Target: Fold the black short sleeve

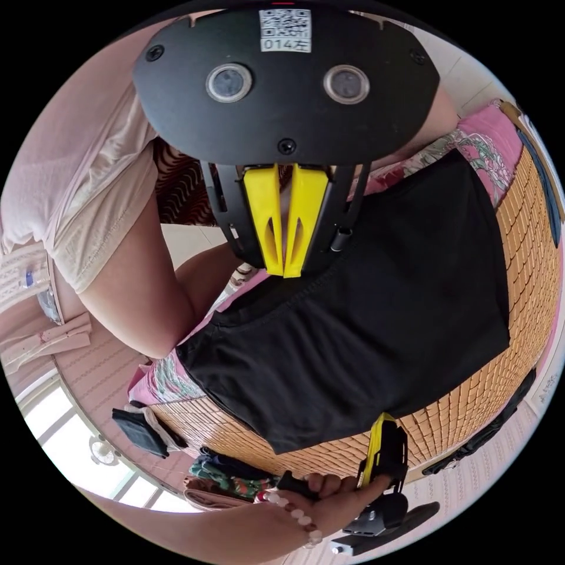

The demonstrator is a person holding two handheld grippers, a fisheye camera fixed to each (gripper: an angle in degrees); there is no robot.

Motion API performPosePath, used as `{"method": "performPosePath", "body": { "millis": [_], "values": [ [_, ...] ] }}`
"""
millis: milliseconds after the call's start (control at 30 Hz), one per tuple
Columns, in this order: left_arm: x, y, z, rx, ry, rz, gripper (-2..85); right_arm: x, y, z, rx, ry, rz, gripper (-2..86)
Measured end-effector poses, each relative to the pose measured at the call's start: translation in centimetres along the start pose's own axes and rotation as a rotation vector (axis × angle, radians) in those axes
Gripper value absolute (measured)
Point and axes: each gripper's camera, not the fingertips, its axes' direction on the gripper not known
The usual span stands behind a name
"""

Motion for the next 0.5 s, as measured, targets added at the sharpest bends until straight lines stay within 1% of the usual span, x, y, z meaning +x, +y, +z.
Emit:
{"method": "performPosePath", "body": {
  "millis": [100, 200, 267, 300, 367, 400, 433, 467, 500],
  "values": [
    [1.0, 1.4, -0.8, 0.045, -0.014, 0.055, -0.9, 2.2, 1.4, -1.1, 0.01, -0.046, 0.014, -0.7],
    [2.5, 2.6, -2.6, 0.077, -0.014, 0.122, -0.7, 5.9, 4.8, -3.2, 0.108, -0.16, 0.095, -0.7],
    [3.4, 3.6, -3.9, 0.111, -0.018, 0.144, -0.2, 9.3, 11.7, -6.1, 0.302, -0.259, 0.182, -0.2],
    [3.9, 4.2, -4.6, 0.14, -0.014, 0.153, 0.3, 10.2, 13.9, -6.7, 0.341, -0.289, 0.204, 0.0],
    [4.6, 4.9, -4.9, 0.178, -0.006, 0.162, 3.6, 13.7, 23.7, -7.6, 0.436, -0.352, 0.291, 2.7],
    [5.1, 5.0, -4.8, 0.195, 0.004, 0.173, 5.3, 14.5, 26.2, -7.4, 0.44, -0.349, 0.325, 4.9],
    [5.5, 4.9, -4.6, 0.202, 0.009, 0.18, 6.2, 16.0, 31.2, -6.7, 0.438, -0.342, 0.401, 9.2],
    [6.2, 4.6, -4.1, 0.212, 0.021, 0.201, 7.5, 17.4, 35.7, -5.6, 0.401, -0.348, 0.473, 9.9],
    [7.1, 4.0, -3.3, 0.199, 0.037, 0.227, 8.7, 18.0, 37.7, -4.9, 0.371, -0.351, 0.509, 10.3]
  ]
}}
